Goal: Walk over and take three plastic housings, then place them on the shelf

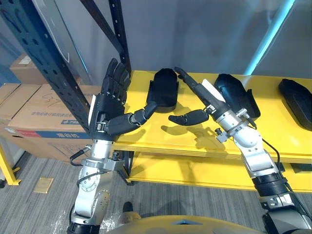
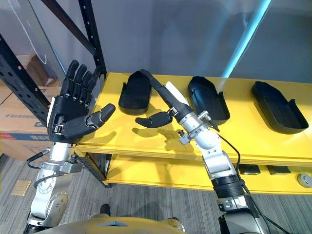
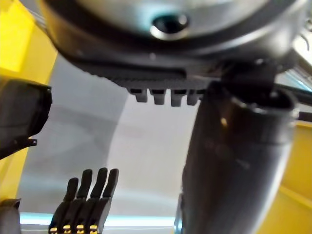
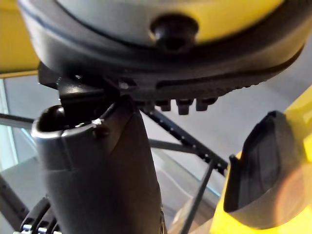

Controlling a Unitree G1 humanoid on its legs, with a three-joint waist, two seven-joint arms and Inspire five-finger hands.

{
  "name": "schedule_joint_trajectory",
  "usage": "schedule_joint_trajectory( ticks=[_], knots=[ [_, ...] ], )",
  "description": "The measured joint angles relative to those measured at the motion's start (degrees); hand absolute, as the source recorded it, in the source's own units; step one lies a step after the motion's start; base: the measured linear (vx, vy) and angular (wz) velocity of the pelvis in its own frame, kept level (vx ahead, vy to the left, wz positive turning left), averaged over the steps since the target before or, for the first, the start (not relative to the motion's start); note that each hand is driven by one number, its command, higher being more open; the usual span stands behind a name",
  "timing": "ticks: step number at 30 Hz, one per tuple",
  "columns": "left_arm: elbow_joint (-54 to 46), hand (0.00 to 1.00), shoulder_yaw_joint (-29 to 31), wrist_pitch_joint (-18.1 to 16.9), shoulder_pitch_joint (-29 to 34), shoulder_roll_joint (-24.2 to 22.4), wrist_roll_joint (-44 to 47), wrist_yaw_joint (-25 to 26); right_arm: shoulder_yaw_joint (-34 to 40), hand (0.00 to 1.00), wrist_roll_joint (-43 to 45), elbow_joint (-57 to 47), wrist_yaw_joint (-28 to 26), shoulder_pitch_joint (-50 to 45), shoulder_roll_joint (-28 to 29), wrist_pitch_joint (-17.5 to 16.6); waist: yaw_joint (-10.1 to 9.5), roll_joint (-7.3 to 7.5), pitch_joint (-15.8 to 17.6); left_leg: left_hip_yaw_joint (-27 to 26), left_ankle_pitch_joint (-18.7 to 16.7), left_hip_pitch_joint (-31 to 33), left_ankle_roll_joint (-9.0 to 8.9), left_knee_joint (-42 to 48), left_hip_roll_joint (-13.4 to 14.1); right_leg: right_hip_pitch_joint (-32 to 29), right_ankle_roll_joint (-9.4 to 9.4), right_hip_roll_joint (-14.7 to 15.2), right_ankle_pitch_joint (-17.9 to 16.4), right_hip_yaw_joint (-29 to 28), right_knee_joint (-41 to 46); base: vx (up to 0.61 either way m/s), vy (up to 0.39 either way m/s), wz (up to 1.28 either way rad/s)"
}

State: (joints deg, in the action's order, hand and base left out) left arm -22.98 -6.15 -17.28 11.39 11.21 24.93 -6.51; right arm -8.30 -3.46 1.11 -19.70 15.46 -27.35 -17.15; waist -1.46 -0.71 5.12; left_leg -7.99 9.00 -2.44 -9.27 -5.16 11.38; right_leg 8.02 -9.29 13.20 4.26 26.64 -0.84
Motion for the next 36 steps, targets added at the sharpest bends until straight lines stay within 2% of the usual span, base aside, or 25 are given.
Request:
schedule_joint_trajectory(
  ticks=[5, 10, 17, 24, 36],
  knots=[
    [0.00, 1.00, -1.12, -0.29, -0.08, 0.50, -0.18, -1.28, -3.24, 1.00, 2.17, 3.24, -5.18, 1.83, -0.08, -0.11, -0.26, 0.06, -0.12, 0.13, 0.06, 0.02, 0.06, -0.01, 0.00, 0.11, 0.17, -0.01, -0.31, 0.12, 0.00, 0.00, 0.000, 0.02],
    [0.02, 1.00, -2.48, -0.29, -0.09, 0.75, -0.19, -2.15, -6.84, 1.00, 2.81, 7.28, -10.45, 3.75, -1.91, 1.70, -0.33, 0.07, -0.12, 0.24, 0.14, 0.04, 0.10, 0.00, 0.01, 0.14, 0.27, -0.03, -0.18, 0.19, 0.00, 0.00, 0.000, 0.00],
    [0.36, 1.00, -2.52, -0.29, -0.11, 0.85, -0.09, -2.54, -9.03, 1.00, 2.84, 12.90, -13.26, 5.25, -3.17, 4.43, -1.08, 0.07, -0.12, 0.44, 0.34, 0.08, 0.07, -0.01, 0.00, 0.22, 0.30, -0.05, -0.15, 0.39, 0.01, 0.00, 0.000, 0.00],
    [2.59, 1.00, -3.67, -0.29, -0.16, 1.10, -0.15, -3.16, -11.61, 1.00, 2.79, 15.18, -16.20, 5.84, -3.92, 5.60, -1.47, 0.08, -0.11, 0.49, 0.40, 0.06, 0.09, -0.01, 0.03, 0.21, 0.29, -0.06, -0.22, 0.37, 0.13, 0.00, 0.000, 0.00],
    [3.32, 1.00, -4.74, -0.28, -0.25, 2.89, -0.78, -3.40, -11.90, 1.00, 4.83, 16.37, -20.54, 6.19, -4.52, 5.92, -1.41, 0.68, 0.29, 0.38, 0.41, 0.00, 0.11, -0.01, 0.03, 0.20, 0.19, -0.05, -0.29, 0.27, 0.12, 0.00, 0.000, 0.00]
  ],
)
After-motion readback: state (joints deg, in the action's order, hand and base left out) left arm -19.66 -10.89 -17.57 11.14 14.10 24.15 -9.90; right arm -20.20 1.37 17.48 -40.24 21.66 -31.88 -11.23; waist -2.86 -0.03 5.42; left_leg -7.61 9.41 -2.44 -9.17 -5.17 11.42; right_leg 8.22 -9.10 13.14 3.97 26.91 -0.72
